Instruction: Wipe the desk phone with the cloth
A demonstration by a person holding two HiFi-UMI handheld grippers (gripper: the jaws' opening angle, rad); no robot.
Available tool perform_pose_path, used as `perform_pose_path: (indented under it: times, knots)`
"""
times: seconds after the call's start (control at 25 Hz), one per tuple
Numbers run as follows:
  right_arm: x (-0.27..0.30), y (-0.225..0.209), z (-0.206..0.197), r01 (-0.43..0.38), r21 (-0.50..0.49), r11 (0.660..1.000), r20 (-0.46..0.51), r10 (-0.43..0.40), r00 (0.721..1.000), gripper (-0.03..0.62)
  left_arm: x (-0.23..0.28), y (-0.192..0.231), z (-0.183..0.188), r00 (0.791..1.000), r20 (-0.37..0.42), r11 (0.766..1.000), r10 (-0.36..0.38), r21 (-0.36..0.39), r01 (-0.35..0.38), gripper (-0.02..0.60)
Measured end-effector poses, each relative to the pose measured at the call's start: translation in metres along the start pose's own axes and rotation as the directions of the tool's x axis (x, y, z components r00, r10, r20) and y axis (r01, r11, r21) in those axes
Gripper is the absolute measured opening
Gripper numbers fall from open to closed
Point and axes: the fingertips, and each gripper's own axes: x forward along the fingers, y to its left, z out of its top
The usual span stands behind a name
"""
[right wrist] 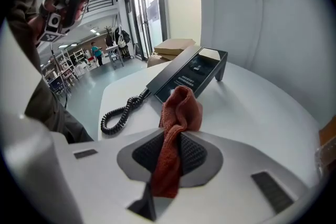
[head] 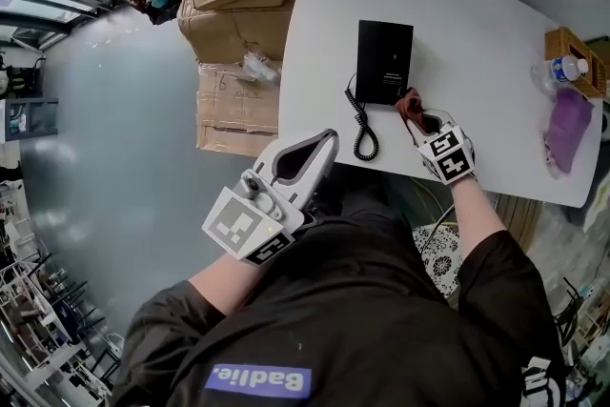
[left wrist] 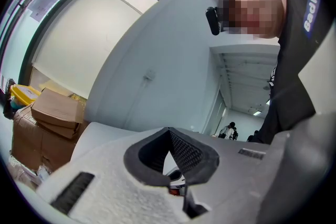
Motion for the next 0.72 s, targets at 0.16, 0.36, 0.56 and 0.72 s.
perform_pose_path:
  times: [0.16,0.36,0.56,0.72]
  knots:
    - [0.003,0.014,-0.006,0.035,0.015,0.999,-0.035,-0.034,0.999,0.071,-0.008,-0.004,0.005,1.0,0.021,1.0,-0.013,0.01,0.013,0.0]
    - [0.012,0.039,0.005,0.039,0.004,0.999,-0.062,-0.038,0.997,0.071,-0.023,-0.006,0.009,0.999,0.032,1.0,-0.009,0.009,0.009,0.0]
    - [0.028,0.056,0.027,-0.006,-0.067,0.998,-0.075,0.001,0.997,0.071,-0.033,0.001,0.013,0.999,0.05,1.0,0.022,0.008,-0.023,0.0]
    - [0.039,0.068,0.046,-0.02,-0.099,0.995,-0.077,0.012,0.997,0.071,-0.048,0.009,0.015,0.997,0.06,0.998,0.057,0.004,-0.058,0.0]
